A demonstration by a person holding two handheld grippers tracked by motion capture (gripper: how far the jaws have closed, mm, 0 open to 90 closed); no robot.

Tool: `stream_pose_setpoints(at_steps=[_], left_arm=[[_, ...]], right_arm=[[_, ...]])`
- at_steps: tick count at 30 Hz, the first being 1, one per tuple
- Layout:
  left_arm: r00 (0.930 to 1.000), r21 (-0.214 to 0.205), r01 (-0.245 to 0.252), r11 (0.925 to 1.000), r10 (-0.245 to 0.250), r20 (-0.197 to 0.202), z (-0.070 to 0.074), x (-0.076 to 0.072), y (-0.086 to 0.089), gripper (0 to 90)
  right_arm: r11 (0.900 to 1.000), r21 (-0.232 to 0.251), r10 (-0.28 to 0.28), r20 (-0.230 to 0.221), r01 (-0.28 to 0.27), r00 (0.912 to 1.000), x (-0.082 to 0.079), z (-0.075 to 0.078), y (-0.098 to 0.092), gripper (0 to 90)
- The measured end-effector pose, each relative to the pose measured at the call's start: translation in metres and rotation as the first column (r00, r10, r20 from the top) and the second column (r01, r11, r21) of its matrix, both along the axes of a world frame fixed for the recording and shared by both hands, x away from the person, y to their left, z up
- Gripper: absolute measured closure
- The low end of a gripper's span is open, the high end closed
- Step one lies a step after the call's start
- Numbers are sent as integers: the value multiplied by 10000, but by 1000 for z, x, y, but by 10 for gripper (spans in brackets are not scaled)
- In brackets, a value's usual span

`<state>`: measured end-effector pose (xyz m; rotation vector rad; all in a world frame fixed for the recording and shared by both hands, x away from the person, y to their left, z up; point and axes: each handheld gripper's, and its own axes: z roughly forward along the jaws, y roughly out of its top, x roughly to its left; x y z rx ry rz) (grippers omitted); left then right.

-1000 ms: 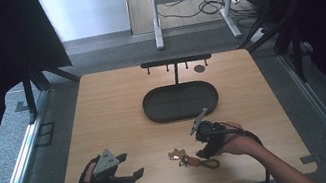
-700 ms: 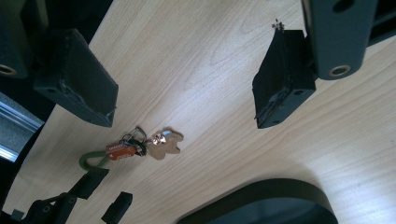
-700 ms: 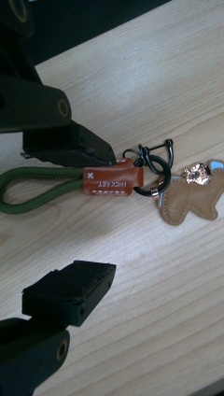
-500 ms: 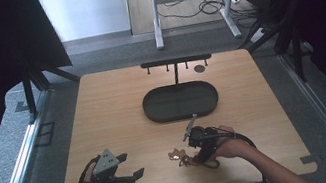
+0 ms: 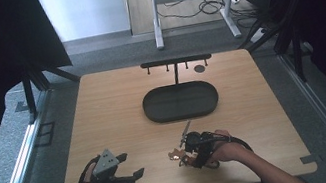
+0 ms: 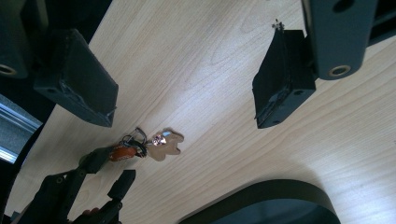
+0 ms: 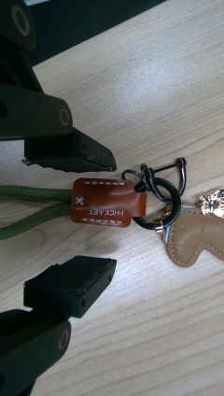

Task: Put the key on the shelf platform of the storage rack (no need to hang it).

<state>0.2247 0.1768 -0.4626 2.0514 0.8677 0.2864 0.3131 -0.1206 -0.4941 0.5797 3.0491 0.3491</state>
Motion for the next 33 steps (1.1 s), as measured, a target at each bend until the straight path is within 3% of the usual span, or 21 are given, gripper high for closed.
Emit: stream_pose_setpoints(at_steps=[14,19,29,33], left_arm=[[10000,-17,-50,10000,50,22,0,1,3,224],[10000,-2,-63,10000,63,35,0,0,2,224],[10000,8,-79,10000,79,37,1,0,2,224],[9999,-21,-140,9999,140,44,1,0,4,224]], right_arm=[[9992,-331,223,17,-222,9997,-2,-8,9,556],[9993,-375,95,42,-93,9999,-1,-7,11,650],[9995,-288,162,31,-161,9999,-1,-7,10,663],[9999,-19,133,-40,-133,9999,0,-1,7,664]])
